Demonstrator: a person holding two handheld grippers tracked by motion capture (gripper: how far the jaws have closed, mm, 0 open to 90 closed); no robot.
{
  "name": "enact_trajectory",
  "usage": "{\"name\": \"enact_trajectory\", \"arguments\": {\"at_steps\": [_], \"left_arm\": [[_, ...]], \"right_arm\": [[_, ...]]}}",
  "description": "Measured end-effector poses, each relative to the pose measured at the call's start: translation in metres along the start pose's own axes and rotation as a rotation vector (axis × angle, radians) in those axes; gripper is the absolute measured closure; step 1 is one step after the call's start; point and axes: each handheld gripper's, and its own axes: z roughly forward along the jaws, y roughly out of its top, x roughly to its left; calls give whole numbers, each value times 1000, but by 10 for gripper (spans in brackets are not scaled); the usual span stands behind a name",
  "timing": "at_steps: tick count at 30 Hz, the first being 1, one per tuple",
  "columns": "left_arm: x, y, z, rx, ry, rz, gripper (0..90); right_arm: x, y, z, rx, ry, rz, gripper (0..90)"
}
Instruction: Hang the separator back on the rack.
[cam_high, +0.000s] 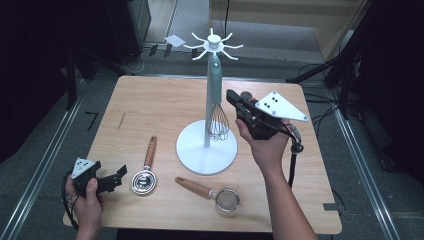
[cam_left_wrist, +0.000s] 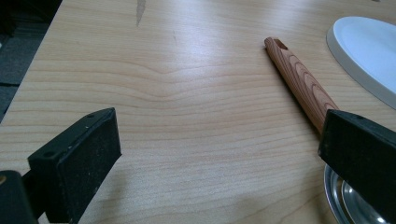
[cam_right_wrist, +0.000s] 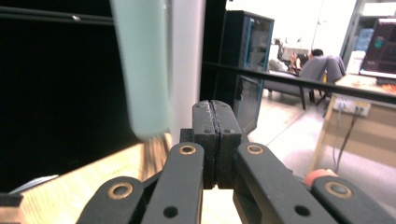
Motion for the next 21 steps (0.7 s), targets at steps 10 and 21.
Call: {"name": "enact_trajectory", "arguments": {"at_steps": [10,21], "left_arm": [[0,0,0,4,10,-8,0],[0,0,0,4,10,-9,0]], "right_arm": [[-17,-45,-24,97,-45,21,886],[-17,-90,-38,203,-50,63,848]]}}
